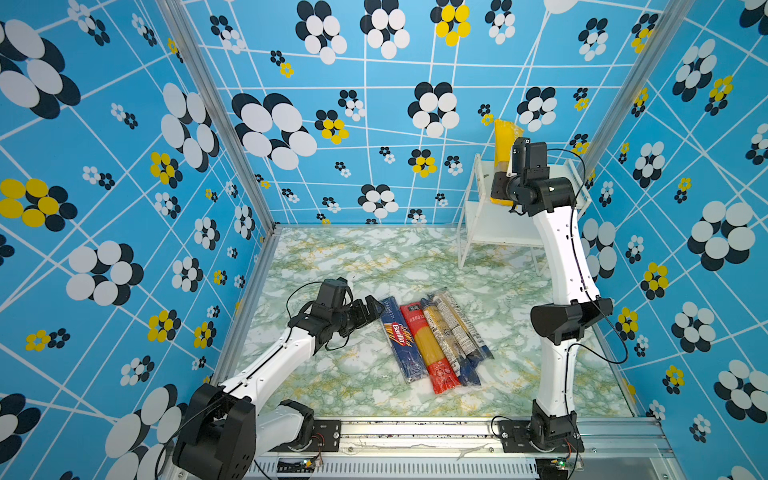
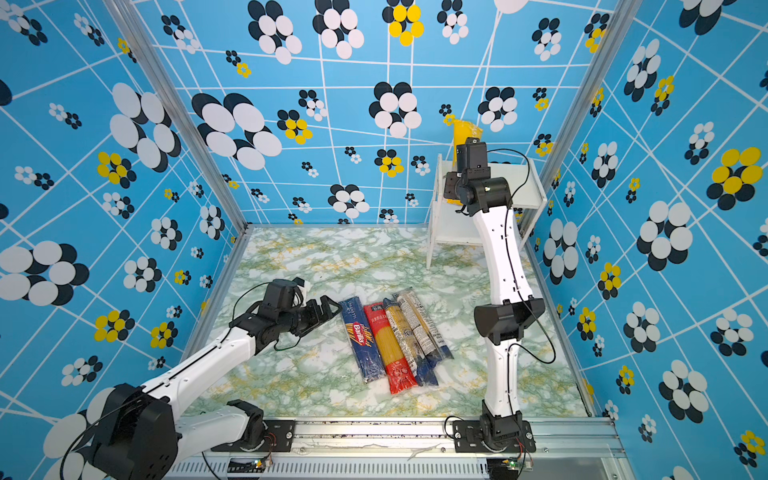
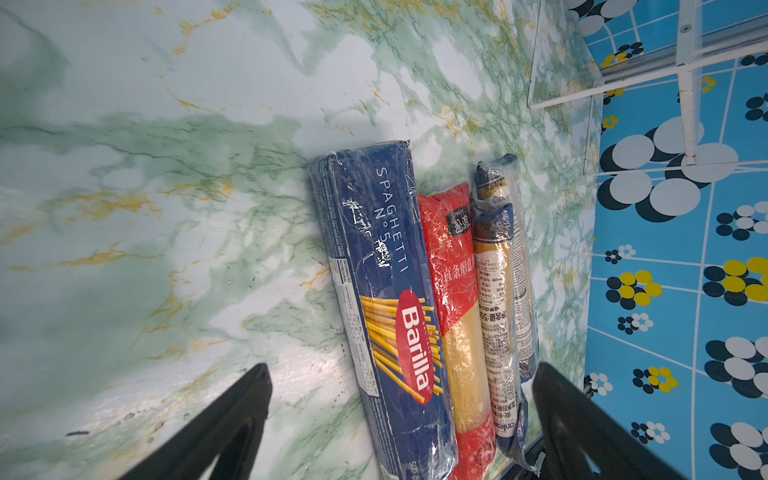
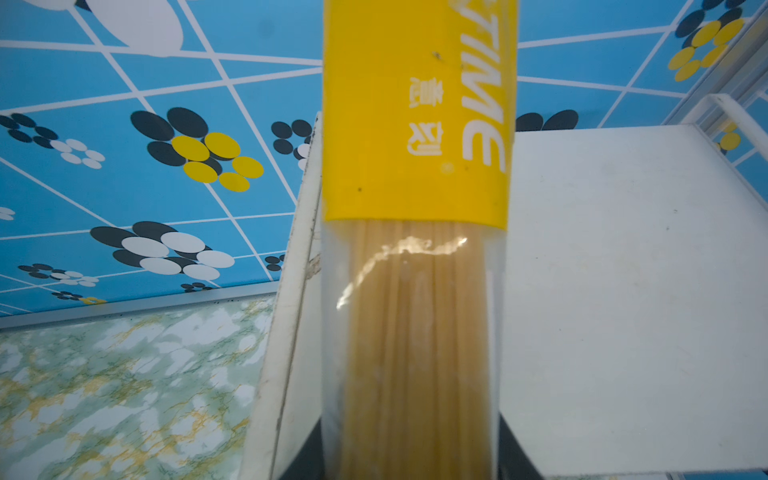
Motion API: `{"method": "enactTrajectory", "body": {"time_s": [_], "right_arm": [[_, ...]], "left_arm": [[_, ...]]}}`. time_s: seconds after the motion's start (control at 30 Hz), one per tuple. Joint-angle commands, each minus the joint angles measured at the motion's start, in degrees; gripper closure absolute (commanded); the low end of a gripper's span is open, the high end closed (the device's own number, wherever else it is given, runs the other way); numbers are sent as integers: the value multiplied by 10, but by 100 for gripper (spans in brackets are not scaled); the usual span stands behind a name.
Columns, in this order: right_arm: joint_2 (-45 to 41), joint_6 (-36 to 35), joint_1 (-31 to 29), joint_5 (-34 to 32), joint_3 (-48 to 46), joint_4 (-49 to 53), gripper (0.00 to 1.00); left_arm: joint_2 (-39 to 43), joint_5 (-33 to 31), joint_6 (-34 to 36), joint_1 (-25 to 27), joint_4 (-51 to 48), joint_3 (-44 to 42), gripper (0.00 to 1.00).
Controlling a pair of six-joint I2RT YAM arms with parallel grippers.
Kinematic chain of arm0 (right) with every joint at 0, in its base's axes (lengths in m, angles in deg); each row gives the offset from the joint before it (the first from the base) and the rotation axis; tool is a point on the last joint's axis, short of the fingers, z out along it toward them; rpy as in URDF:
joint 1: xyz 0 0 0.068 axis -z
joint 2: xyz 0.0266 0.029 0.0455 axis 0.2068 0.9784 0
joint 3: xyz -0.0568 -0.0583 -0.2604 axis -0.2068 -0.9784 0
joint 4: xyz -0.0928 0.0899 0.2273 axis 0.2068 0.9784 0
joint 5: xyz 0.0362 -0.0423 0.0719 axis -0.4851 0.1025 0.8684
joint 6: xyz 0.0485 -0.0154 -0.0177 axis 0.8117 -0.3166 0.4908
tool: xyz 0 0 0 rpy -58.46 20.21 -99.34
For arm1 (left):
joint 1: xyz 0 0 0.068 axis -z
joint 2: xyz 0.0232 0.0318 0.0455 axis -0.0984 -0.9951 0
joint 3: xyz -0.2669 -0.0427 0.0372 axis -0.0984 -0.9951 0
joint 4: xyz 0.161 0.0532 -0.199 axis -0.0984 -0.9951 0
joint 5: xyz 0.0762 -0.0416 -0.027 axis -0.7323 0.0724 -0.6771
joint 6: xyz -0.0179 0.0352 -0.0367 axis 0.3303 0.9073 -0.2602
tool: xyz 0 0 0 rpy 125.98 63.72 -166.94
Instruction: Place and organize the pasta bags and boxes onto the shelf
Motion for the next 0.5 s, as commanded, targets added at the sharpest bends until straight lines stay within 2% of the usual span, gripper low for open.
{"method": "enactTrajectory", "body": {"time_s": [0.0,0.4,0.47], "right_arm": [[-27,-5,0,-21,-1,-101,98],[-41,3,-2,-44,-35,-131,95],[-43,-1,-4,-47,-39,-134,91]], "left_arm": [[-7,-2,10,5,-4,13,1],[-14,-1,10,5,-2,13,1],[-14,-1,10,5,-2,13,1]]}}
